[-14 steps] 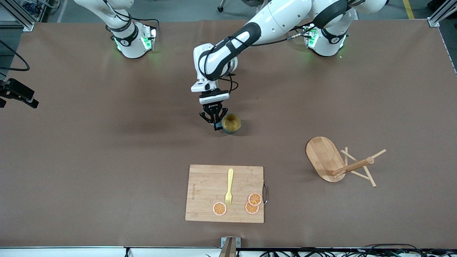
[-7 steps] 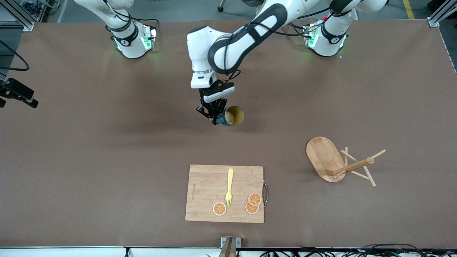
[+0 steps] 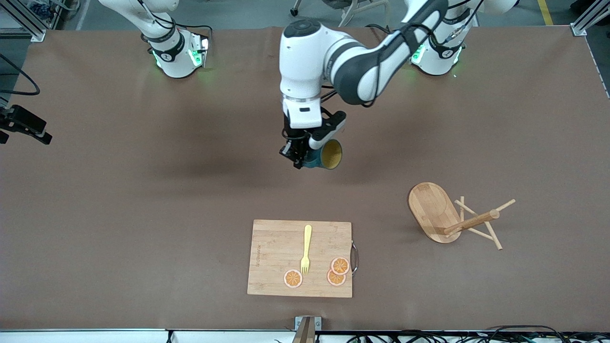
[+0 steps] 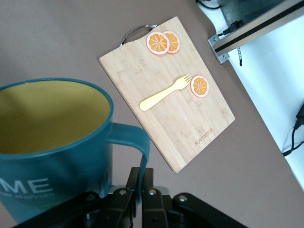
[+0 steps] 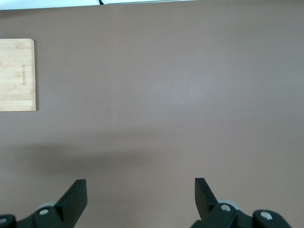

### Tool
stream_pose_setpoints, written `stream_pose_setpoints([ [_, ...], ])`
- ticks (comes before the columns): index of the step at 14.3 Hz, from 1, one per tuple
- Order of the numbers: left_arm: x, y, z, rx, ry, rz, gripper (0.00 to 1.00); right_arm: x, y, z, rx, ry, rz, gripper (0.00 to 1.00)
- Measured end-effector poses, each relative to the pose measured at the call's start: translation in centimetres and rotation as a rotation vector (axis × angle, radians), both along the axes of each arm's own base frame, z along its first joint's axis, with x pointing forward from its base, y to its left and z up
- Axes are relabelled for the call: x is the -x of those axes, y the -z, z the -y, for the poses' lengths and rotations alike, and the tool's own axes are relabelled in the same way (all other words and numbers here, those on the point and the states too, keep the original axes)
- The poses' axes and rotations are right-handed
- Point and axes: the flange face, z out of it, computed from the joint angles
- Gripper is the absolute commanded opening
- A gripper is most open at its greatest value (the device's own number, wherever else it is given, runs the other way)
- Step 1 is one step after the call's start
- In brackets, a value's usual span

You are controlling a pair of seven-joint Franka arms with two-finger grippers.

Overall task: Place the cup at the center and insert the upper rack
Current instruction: 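Lift the mug with the left gripper toward the wooden stand, then carry the mug over the stand's dowel pegs with the left gripper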

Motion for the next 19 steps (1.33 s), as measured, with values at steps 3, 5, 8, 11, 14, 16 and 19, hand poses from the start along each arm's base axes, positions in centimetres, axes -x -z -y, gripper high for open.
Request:
stream_pose_setpoints([
  [3, -3.0, -3.1, -4.2, 0.122, -0.002, -0.103, 0.0, 0.0, 0.1, 0.0, 0.0, 0.0, -0.002, 1.0],
  [5, -5.1, -4.8, -8.1, 0.177, -0.022, -0.132, 0.0, 0.0, 0.1, -0.1, 0.0, -0.001, -0.002, 1.0],
  [8, -7.3, -5.9, -13.5, 0.228, -0.023, -0.172, 0.0, 0.0, 0.1, -0.2, 0.0, -0.003, -0.002, 1.0],
  [11, -9.3, -6.7, -19.1, 0.289, -0.008, -0.214, 0.0, 0.0, 0.1, -0.2, 0.0, -0.003, -0.002, 1.0],
  [14, -11.1, -6.7, -23.5, 0.328, -0.014, -0.234, 0.0, 0.0, 0.1, -0.2, 0.0, -0.004, -0.002, 1.0],
  [16, -11.7, -6.0, -25.1, 0.347, 0.0, -0.254, 0.0, -0.1, 0.1, -0.3, 0.0, -0.005, -0.002, 1.0],
  [19, -12.4, -4.1, -26.9, 0.362, -0.001, -0.29, 0.0, -0.1, 0.1, -0.4, 0.0, -0.008, -0.002, 1.0],
])
